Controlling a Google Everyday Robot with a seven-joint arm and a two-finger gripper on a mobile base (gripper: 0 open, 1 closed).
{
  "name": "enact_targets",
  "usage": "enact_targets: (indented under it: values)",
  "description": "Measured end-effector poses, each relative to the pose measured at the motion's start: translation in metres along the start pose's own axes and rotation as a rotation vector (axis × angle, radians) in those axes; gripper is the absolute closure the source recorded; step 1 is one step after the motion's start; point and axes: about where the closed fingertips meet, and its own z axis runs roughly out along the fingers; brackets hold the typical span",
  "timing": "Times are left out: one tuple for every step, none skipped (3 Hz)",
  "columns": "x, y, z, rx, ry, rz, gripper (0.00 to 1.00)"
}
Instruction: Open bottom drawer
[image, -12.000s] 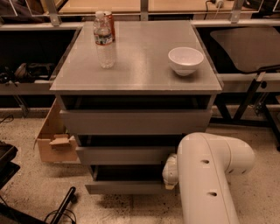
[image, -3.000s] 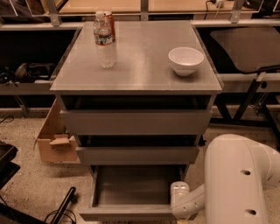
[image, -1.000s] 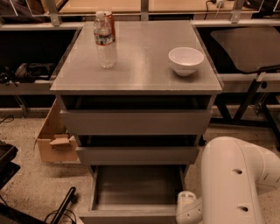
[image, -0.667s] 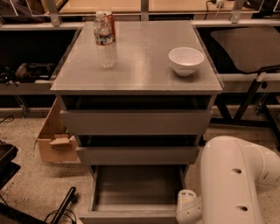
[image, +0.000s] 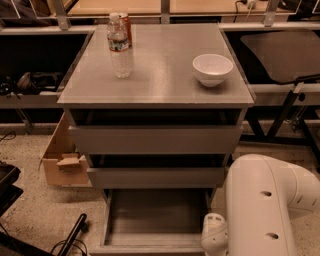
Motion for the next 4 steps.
enact_targets:
  values:
    - [-0.0001, -0.0058, -0.0005, 0.000, 0.000, 0.000, 1.00]
    - [-0.0010, -0.0122, -0.0039, -0.004, 0.002, 0.003, 1.00]
    - [0.0001, -0.0133, -0.0063, -0.008, 0.006, 0.007, 1.00]
    - [0.0087, -0.0122, -0.0087, -0.015, 0.021, 0.007, 1.00]
